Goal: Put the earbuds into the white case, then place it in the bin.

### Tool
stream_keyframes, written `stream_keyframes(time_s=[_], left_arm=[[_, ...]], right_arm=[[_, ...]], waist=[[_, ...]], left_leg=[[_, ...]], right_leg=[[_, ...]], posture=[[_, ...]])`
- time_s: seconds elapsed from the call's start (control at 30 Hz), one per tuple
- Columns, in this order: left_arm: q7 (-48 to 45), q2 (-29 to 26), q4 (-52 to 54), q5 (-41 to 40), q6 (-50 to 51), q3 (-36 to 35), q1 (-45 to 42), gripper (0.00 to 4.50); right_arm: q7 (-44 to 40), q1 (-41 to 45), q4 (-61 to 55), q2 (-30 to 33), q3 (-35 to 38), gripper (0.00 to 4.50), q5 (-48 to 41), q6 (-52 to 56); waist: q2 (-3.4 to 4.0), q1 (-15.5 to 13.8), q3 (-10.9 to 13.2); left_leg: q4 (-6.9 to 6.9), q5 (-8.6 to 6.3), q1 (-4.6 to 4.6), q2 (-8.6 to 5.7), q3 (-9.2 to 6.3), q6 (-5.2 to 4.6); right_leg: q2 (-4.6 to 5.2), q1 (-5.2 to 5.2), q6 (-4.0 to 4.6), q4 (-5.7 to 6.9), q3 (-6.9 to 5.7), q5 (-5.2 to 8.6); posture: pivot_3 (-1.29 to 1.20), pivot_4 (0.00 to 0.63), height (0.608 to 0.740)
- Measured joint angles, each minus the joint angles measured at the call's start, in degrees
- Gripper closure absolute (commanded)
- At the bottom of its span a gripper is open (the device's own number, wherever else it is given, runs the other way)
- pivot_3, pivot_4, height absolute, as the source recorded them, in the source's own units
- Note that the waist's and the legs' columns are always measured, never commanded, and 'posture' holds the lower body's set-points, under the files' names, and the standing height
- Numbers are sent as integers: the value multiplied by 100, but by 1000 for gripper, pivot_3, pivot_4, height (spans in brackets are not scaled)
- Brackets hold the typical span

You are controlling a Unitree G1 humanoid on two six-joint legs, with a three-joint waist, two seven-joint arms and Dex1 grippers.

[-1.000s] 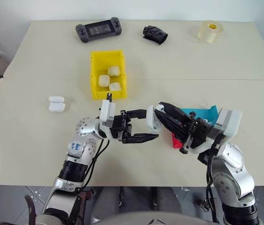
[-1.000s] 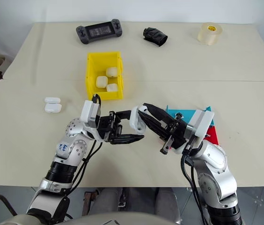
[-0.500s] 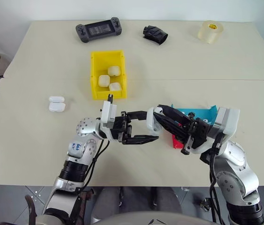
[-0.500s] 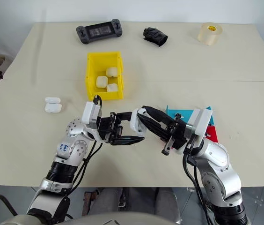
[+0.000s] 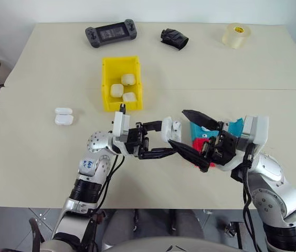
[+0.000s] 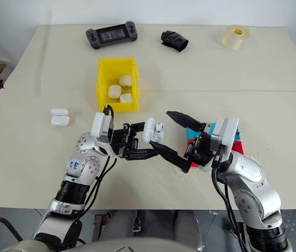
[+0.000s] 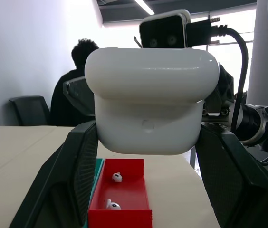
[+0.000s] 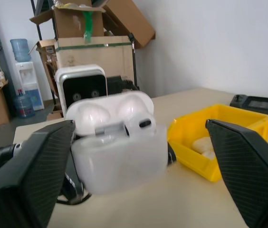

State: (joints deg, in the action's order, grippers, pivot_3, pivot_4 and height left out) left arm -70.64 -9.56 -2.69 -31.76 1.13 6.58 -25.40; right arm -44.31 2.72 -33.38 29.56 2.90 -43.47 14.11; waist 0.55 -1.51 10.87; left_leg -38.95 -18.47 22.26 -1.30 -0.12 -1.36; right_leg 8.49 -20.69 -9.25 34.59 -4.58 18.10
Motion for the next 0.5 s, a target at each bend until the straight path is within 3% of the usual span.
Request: stream_keyframes(time_s=[0.23,0.37,0.5], left_arm=[[-4,-76,5,28,-46,-14,52,1763],[-22,-131,9,28,-58,-10,119,1763],[-35,-177,9,28,-89,-14,142,1763]], right_arm=[[-340,-1021,13,936,1497,20,-375,257],[-768,-1704,347,1120,2466,20,-311,144],[-1150,-2100,713,1171,2923,20,-31,-110]], waist=[[-3,-18,1],[-1,-13,1],[-1,-8,1]], left_leg=[[0,-4,3,-1,2,-7],[1,-4,-1,1,4,-7],[1,-4,-4,1,8,-7]], right_leg=[[1,10,0,-21,-5,0],[-1,13,0,-20,-5,0],[0,14,0,-19,-1,0]], posture=[[0,150,740],[0,150,740],[0,150,740]])
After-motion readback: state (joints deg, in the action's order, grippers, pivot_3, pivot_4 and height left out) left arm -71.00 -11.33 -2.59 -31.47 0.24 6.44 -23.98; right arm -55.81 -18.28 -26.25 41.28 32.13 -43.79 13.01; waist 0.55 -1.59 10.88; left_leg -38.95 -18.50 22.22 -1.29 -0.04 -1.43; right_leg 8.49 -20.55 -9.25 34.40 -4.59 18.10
